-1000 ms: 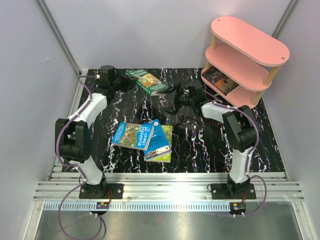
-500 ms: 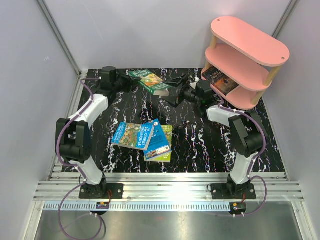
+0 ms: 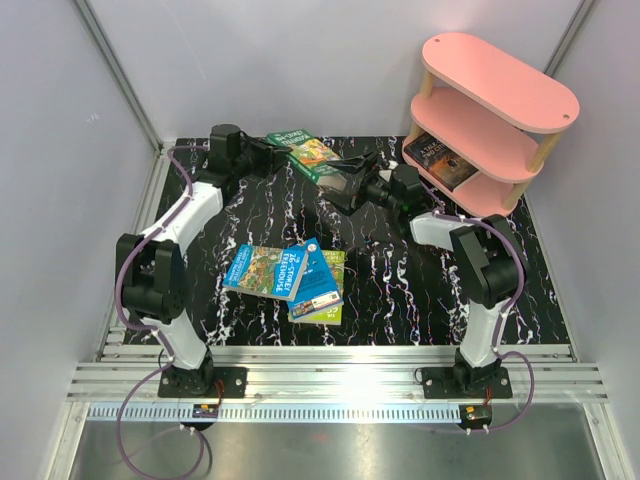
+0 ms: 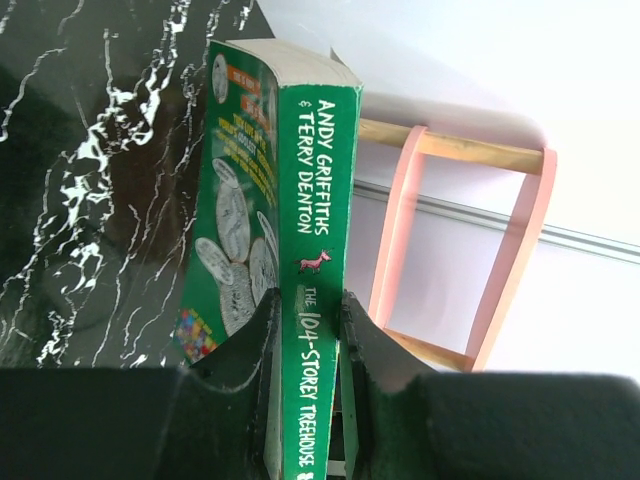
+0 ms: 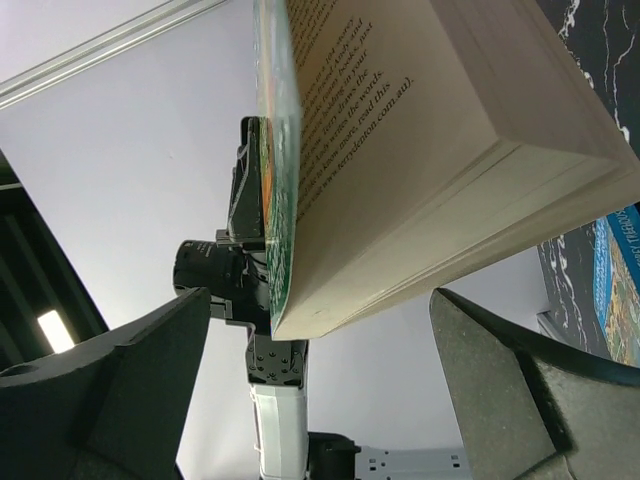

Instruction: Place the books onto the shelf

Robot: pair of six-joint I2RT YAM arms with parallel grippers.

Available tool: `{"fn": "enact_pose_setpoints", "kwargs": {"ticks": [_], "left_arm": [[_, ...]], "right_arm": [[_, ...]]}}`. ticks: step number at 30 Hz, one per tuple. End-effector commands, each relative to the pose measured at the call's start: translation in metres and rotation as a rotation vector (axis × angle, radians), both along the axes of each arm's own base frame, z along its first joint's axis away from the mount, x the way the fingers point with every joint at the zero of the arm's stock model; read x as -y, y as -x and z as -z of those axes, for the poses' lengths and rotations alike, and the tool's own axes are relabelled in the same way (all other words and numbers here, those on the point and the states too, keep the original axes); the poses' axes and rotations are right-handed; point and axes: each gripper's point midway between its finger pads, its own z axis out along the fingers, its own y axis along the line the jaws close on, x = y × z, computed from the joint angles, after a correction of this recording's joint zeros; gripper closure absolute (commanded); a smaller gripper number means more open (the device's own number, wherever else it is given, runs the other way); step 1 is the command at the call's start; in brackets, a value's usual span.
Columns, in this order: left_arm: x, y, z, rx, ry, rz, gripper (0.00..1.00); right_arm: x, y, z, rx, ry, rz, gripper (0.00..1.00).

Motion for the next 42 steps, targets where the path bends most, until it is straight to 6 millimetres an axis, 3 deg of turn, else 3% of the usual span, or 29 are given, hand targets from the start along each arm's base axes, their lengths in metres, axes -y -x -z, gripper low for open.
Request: {"fn": "enact_pose_setpoints", "kwargs": {"ticks": [1, 6, 12, 19, 24, 25, 30, 33, 34, 37, 38, 40, 42], "left_arm": [[0.02, 0.001, -0.068, 0.168, 0.08, 0.078, 1.0], [0.018, 0.002, -0.074, 0.19, 0.044, 0.084, 1.0], [0.009, -0.01, -0.082, 0.218, -0.042, 0.079, 1.0], [0.022, -0.011, -0.082, 0.228, -0.068, 0.119, 1.0], [0.027, -0.006, -0.082, 0.221, -0.051, 0.149, 1.0], [0.026, -0.004, -0.075, 0.198, -0.042, 0.147, 1.0], [0.029, 0.011, -0.083, 0.2, 0.051, 0.145, 1.0], [0.027, 0.016, -0.086, 0.213, 0.035, 0.149, 1.0], [0.027, 0.018, -0.085, 0.21, 0.027, 0.154, 1.0], [0.025, 0.022, -0.076, 0.197, 0.0, 0.157, 1.0], [0.024, 0.023, -0.075, 0.192, -0.003, 0.159, 1.0], [0.025, 0.026, -0.067, 0.18, -0.014, 0.165, 1.0], [0.024, 0.027, -0.06, 0.171, -0.036, 0.175, 1.0]], "right_arm": [[0.005, -0.006, -0.007, 0.028, -0.039, 0.033, 0.02], [0.003, -0.007, -0.006, 0.027, -0.052, 0.013, 0.02], [0.0, 0.0, -0.011, 0.034, -0.048, -0.025, 0.02], [-0.005, -0.005, -0.009, 0.023, -0.06, -0.047, 0.01], [-0.006, -0.012, -0.006, 0.02, -0.062, -0.035, 0.01], [-0.007, -0.015, -0.005, 0.022, -0.064, -0.036, 0.01], [-0.002, -0.032, -0.003, 0.023, -0.068, 0.006, 0.06], [0.017, -0.045, 0.002, 0.008, -0.067, 0.086, 0.27], [0.022, -0.047, -0.001, 0.013, -0.069, 0.103, 0.46], [0.04, -0.054, -0.004, 0.017, -0.063, 0.145, 0.72], [0.045, -0.055, -0.004, 0.017, -0.059, 0.157, 0.87], [0.057, -0.056, -0.006, 0.017, -0.054, 0.182, 0.97], [0.066, -0.056, -0.003, 0.01, -0.041, 0.202, 1.0]]}}
